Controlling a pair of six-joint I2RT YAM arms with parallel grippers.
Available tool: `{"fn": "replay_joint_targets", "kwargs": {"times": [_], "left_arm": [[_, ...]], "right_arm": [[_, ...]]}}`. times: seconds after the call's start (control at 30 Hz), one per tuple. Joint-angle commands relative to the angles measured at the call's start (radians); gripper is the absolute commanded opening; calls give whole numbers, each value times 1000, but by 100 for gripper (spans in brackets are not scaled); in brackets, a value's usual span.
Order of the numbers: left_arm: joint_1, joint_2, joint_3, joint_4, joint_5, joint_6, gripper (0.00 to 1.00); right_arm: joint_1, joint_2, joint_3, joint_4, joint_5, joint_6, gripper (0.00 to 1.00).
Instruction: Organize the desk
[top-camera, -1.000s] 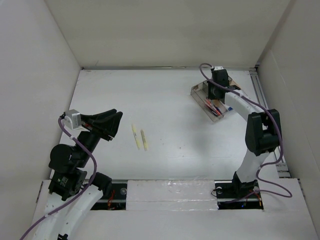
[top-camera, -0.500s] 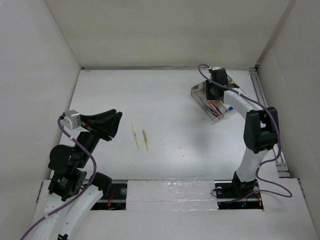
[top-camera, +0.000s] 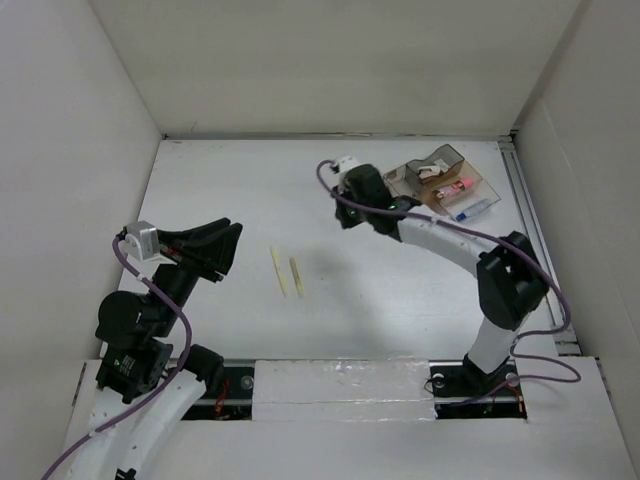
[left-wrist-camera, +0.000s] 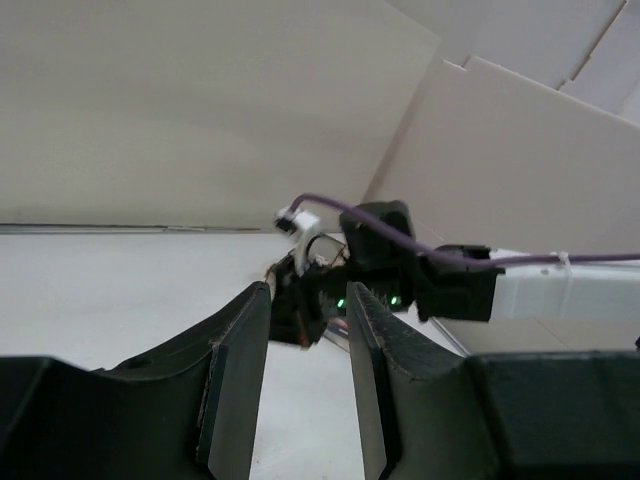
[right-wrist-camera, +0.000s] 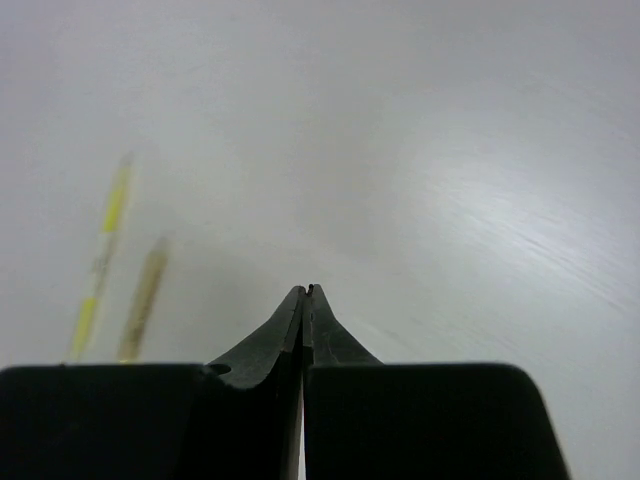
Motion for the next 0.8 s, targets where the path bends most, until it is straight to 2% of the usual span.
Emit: {"fn": "replay_joint_targets", "kwargs": {"times": [0.0,0.07,0.1,0.17,0.23,0.43,0.77], "left_arm": [[4,-16,-9,35,-20,-1,32],[4,-13,-10,38,-21,2,32],[4,-9,-2,35,-20,2,32],[4,-1,0,33,-4,2,32],[4,-7,-6,36,-1,2,32],[4,-4,-5,39,7,2,32],[4,3,-3,39,2,2,32]], "right_arm": [[154,107,77,-7,65,21,2],[234,148,128,-34,155,21,14],[251,164,133,-41,174,23,24],[272,199,125,-46,142,55,32],[298,201,114,-37,134,67,35],[334,239,83,-19,87,93,37],[371,316,156,-31,136,107,39]]}}
